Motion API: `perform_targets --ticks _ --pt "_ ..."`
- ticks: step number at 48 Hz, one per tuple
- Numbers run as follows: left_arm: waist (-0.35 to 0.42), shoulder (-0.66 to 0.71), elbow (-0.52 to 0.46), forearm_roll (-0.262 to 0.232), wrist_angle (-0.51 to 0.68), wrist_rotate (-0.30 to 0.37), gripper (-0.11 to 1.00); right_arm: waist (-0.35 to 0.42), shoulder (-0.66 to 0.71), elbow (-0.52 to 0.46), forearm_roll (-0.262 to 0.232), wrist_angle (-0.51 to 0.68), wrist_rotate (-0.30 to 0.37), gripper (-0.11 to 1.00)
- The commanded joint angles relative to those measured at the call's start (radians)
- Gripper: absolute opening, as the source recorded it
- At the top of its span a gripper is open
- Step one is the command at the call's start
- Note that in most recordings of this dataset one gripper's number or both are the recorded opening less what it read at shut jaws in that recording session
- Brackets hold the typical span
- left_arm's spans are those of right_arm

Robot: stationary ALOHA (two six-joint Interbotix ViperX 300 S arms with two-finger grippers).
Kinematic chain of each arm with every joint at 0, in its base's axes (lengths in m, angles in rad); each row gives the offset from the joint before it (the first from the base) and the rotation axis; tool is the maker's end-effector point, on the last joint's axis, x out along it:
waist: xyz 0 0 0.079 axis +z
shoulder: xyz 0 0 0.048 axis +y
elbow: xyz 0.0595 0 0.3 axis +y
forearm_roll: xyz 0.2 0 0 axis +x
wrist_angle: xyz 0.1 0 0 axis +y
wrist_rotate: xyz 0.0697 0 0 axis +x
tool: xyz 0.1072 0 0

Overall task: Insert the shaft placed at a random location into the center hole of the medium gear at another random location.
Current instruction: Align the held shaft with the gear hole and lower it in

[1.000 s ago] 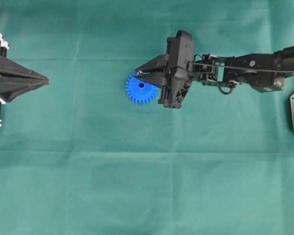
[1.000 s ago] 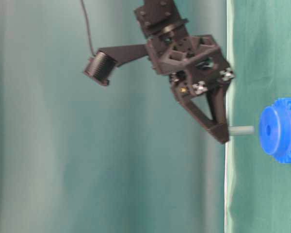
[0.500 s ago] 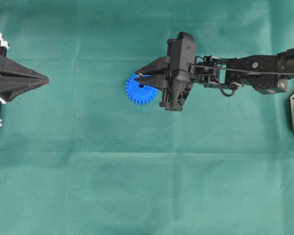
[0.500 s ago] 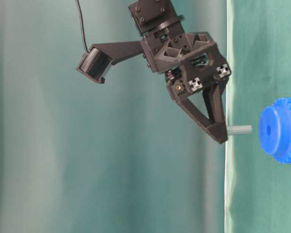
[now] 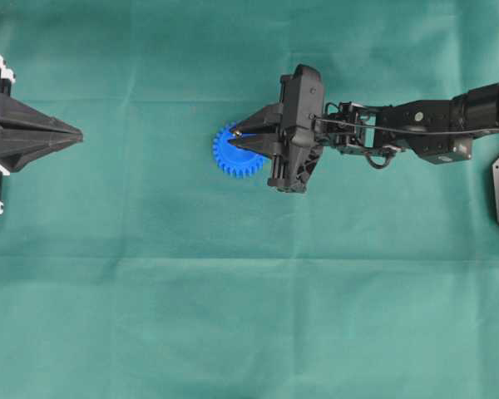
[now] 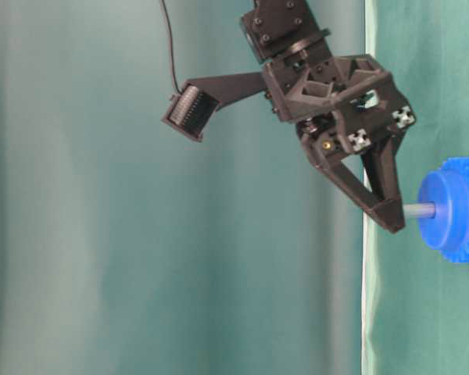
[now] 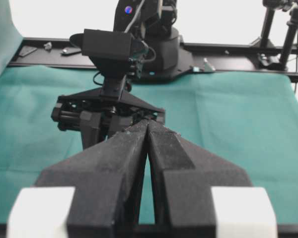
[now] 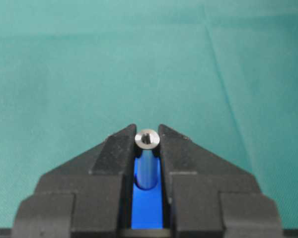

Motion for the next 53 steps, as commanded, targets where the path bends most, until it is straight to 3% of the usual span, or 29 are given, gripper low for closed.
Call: perform_targets --ticks 1,53 --pt "0.003 0.008 -0.017 0.002 -0.005 0.000 0.00 0.002 -0.012 -0.017 0.000 -0.017 -0.012 0.13" --pt "0.005 0.008 -0.017 0.002 -0.005 0.000 0.00 0.002 0.048 -0.015 0.005 -0.041 -0.005 0.14"
